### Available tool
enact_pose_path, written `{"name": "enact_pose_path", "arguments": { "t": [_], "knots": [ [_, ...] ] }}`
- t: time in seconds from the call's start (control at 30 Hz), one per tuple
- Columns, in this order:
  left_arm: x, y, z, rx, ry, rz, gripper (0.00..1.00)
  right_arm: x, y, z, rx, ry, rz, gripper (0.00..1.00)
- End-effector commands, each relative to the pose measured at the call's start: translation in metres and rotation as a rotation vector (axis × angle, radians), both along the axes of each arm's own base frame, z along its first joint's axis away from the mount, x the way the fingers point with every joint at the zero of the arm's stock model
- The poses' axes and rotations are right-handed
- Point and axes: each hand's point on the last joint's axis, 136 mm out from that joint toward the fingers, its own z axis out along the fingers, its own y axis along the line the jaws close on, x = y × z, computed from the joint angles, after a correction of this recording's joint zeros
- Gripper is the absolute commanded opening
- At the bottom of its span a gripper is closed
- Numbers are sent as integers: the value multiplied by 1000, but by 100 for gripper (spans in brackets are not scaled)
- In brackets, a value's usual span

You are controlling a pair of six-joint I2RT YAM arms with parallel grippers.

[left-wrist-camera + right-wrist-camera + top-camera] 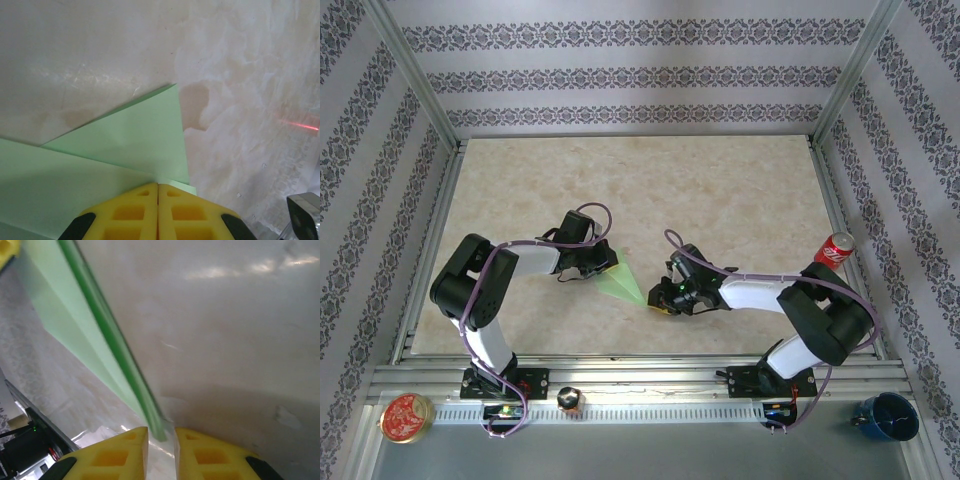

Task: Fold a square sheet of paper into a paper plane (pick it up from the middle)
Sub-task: Fourth fold the wing at the center of the table.

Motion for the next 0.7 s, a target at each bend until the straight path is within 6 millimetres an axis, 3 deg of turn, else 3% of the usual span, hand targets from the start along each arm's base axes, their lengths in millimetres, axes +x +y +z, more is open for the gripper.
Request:
{"name": "enact_pose_path", "arguments": {
  "t": [0.0, 0.33, 0.67],
  "knots": [
    [-5, 6, -12, 24, 18, -4, 8, -1, 0, 0, -7, 6, -30, 23],
    [-8, 8, -17, 26, 31, -2, 8, -1, 15, 10, 56, -5, -7, 20],
    [-7, 9, -16, 24, 29, 3, 7, -7, 8, -3, -7, 17, -14, 23]
  ]
}}
